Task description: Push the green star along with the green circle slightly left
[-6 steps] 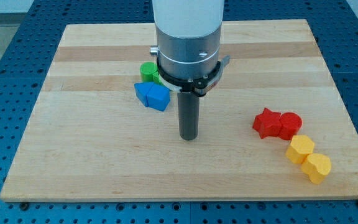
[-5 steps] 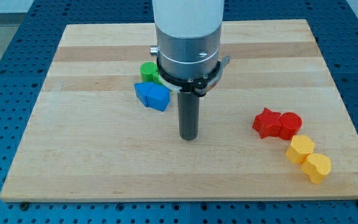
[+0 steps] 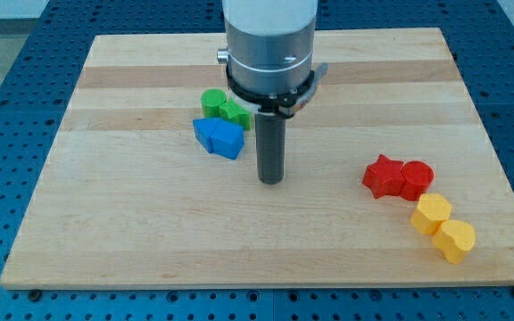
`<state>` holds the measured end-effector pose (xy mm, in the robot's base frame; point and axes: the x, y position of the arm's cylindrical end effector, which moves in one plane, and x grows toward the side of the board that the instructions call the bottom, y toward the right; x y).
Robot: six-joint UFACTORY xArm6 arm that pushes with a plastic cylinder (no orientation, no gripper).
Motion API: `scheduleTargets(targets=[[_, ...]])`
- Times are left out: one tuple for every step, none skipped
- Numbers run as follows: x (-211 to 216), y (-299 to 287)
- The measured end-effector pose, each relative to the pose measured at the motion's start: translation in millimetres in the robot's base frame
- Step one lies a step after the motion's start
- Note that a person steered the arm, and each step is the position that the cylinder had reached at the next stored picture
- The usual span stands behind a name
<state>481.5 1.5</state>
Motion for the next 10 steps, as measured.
scheduleTargets(targets=[[-35.3,5.4],[-57.7,5.5],[-67.9,5.1],[-102.2,-4.2],[-105.9,-12.8],[-105.9,-27.6],[-105.9,-49.9],[-105.9,-54.3],[-105.9,-57.0],[-110.4,-78.4]])
